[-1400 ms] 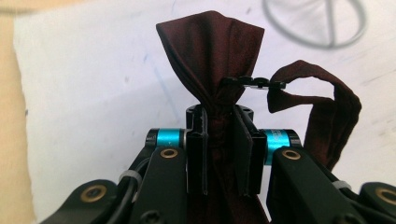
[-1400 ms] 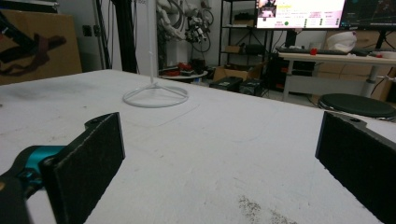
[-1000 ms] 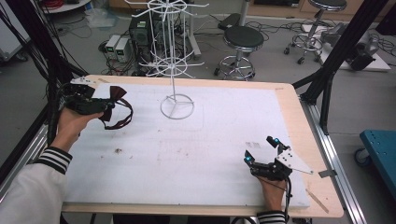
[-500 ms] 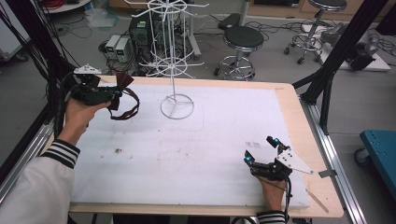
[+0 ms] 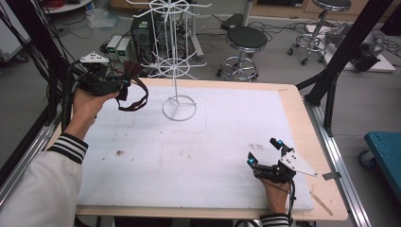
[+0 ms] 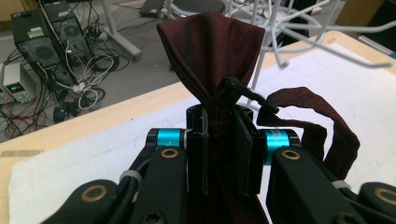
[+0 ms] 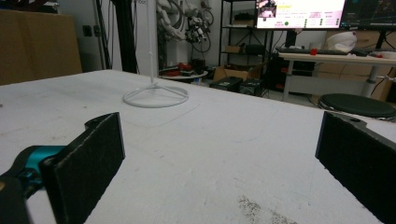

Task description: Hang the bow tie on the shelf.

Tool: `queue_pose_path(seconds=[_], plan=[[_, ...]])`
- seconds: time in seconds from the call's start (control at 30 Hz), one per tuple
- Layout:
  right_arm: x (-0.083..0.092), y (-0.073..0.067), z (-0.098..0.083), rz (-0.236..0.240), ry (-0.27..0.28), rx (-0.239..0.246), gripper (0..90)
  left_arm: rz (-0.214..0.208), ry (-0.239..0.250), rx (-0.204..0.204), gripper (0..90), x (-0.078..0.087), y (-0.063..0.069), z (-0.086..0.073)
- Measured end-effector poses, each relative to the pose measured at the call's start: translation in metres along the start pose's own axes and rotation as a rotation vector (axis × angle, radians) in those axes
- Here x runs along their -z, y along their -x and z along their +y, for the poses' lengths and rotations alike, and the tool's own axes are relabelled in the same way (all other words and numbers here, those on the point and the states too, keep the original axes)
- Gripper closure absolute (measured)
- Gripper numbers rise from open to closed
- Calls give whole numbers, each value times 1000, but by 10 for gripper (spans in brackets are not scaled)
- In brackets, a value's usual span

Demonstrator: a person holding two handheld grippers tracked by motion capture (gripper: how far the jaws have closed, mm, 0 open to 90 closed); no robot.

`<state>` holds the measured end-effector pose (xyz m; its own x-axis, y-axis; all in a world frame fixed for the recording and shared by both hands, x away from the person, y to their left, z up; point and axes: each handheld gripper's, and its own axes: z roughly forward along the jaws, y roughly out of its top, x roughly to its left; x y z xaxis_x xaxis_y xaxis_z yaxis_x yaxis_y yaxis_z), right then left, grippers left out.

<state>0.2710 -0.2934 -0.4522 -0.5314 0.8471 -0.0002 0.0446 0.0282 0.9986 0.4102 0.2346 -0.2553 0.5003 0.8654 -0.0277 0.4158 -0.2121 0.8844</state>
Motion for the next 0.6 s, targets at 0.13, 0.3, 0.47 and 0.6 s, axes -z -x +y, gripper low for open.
queue_pose_path(seconds=[0.13, 0.3, 0.47, 0.6], plan=[[0, 0, 0, 1, 0, 2, 6, -1, 12, 5, 767, -4, 4, 8], [0, 0, 0, 1, 0, 0, 6, 4, 32, -3, 767, -7, 9, 17], [0, 0, 0, 1, 1, 4, 5, 22, 50, 6, 767, -14, 13, 24], [0, 0, 0, 2, 1, 2, 5, 46, 54, 15, 766, -21, 15, 24]])
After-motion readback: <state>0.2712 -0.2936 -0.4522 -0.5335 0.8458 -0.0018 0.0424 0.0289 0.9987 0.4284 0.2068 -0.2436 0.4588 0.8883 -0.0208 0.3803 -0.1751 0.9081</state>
